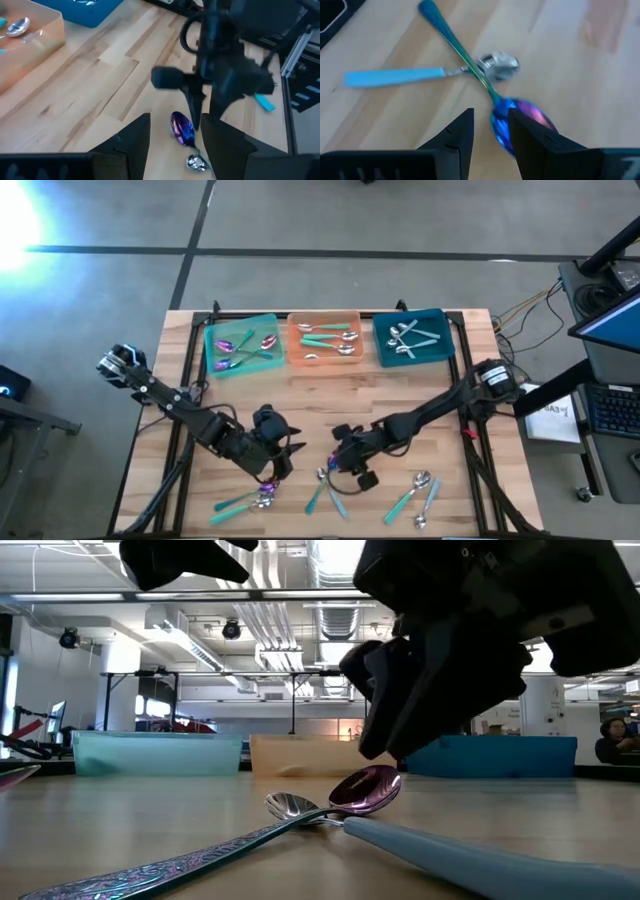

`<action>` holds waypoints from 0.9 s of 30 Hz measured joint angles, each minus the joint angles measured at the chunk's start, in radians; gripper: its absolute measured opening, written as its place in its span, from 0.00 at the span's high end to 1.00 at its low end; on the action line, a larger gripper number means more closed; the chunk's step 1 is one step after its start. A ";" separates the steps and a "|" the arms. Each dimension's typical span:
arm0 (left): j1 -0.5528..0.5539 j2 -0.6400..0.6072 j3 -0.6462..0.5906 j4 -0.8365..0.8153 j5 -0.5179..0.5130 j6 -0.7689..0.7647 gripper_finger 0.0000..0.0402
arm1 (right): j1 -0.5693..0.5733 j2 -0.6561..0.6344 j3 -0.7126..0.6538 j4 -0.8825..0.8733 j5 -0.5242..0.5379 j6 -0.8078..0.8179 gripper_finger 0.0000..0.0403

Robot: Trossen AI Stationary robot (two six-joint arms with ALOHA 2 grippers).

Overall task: Sort silverware by color (type)
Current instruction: Put the blue spoon into the green bin

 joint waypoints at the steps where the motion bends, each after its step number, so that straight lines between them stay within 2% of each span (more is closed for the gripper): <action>1: 0.000 0.000 0.000 0.003 0.000 0.000 0.60 | 0.005 0.014 0.016 -0.006 0.000 -0.019 0.73; 7: -0.008 -0.003 0.000 0.001 0.000 0.007 0.60 | 0.026 0.107 0.118 -0.057 0.000 -0.137 0.72; 16: -0.024 -0.003 0.000 -0.013 0.001 0.012 0.60 | 0.025 0.179 0.210 -0.072 0.008 -0.190 0.72; 27: -0.037 -0.003 0.000 -0.029 0.001 0.013 0.60 | 0.025 0.223 0.220 -0.098 -0.002 -0.128 0.75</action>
